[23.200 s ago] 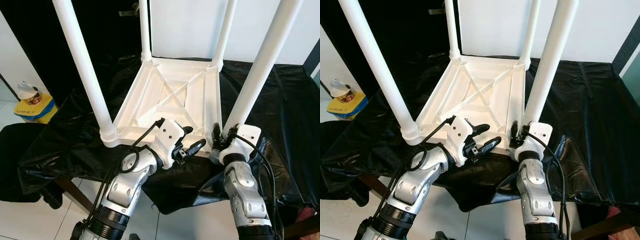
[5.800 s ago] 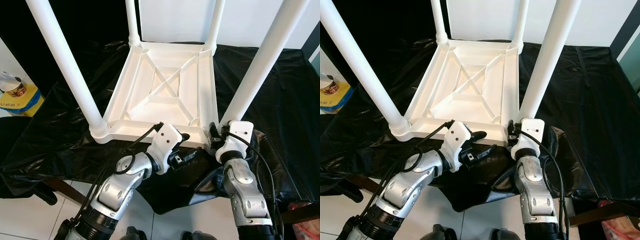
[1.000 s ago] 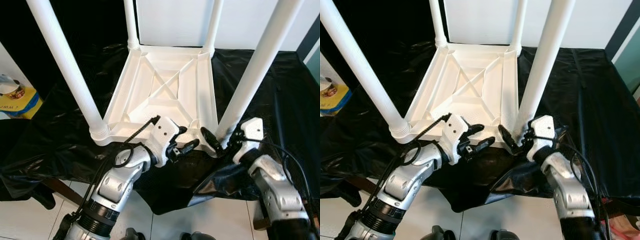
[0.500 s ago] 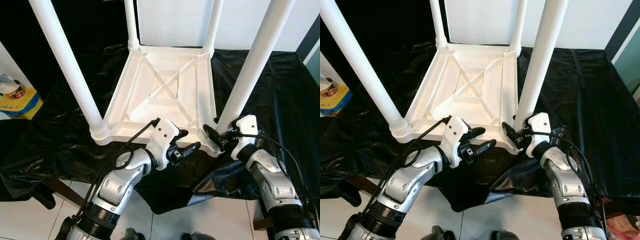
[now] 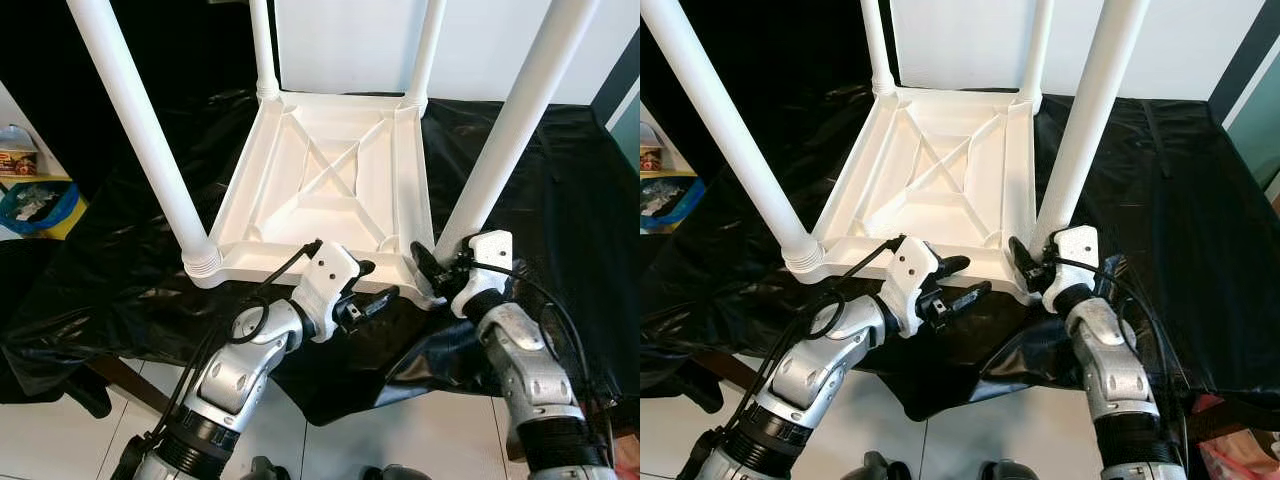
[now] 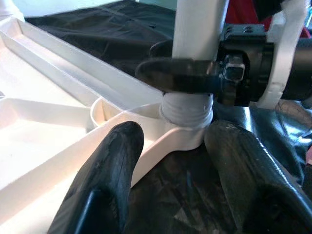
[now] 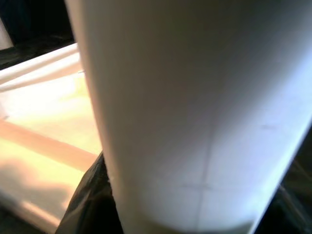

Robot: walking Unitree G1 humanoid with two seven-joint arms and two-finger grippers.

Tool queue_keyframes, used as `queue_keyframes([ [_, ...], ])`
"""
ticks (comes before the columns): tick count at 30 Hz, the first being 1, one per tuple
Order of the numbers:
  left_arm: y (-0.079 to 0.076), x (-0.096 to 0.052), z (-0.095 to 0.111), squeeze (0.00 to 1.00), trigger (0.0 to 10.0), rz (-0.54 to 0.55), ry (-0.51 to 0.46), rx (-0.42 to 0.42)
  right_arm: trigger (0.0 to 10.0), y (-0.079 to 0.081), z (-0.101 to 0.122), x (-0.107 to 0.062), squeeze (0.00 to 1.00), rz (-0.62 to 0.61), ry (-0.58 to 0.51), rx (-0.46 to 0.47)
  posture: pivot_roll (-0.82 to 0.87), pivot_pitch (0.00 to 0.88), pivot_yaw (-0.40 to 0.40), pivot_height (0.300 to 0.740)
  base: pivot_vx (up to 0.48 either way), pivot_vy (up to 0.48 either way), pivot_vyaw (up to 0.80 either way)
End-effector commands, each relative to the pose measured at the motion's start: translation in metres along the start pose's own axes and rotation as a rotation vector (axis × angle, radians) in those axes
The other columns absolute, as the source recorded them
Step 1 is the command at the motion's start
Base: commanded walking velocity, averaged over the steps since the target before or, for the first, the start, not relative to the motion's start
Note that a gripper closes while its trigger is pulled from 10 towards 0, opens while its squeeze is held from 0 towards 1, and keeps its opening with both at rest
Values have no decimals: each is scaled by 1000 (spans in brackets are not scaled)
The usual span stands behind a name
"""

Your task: Building children table

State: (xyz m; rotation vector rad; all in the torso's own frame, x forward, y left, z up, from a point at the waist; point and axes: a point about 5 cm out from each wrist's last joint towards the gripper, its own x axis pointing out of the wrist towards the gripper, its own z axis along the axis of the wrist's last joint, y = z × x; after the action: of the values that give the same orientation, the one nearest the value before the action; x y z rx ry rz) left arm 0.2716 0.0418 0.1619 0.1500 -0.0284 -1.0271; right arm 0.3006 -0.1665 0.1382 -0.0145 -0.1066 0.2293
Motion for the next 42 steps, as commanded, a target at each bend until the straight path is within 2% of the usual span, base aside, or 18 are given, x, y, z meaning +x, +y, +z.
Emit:
queue_keyframes([
  [1,-2,1,-4,0,10000,-13,10,3,10000,0,-18,-7,0,-80,90,22,-148,97,8,740,0,0,0],
  [5,-3,2,-3,0,10000,-18,6,-1,10000,3,-20,-12,0,-161,103,33,-157,101,13,740,0,0,0],
  [7,-4,2,-3,0,10000,-26,2,-6,10000,8,-23,-18,0,-274,122,43,-164,107,16,740,0,0,0],
  [10,-5,2,-3,0,10000,-30,1,-8,10000,10,-23,-20,0,-312,126,46,-164,107,16,740,0,0,0],
  [11,-6,2,-4,0,10000,-37,0,-11,10000,14,-25,-25,0,-417,134,61,-163,106,18,740,0,0,0],
  [14,-7,2,-4,0,10000,-40,-1,-10,10000,18,-25,-27,0,-482,144,75,-161,100,18,740,0,0,0],
  [22,-1,3,-3,0,10000,-35,-4,-7,10000,29,-15,-20,0,-456,107,85,-164,74,20,740,0,0,0],
  [42,0,2,-3,0,10000,-28,-10,-4,10000,26,-2,-15,0,-418,50,52,-160,68,17,740,0,0,0],
])
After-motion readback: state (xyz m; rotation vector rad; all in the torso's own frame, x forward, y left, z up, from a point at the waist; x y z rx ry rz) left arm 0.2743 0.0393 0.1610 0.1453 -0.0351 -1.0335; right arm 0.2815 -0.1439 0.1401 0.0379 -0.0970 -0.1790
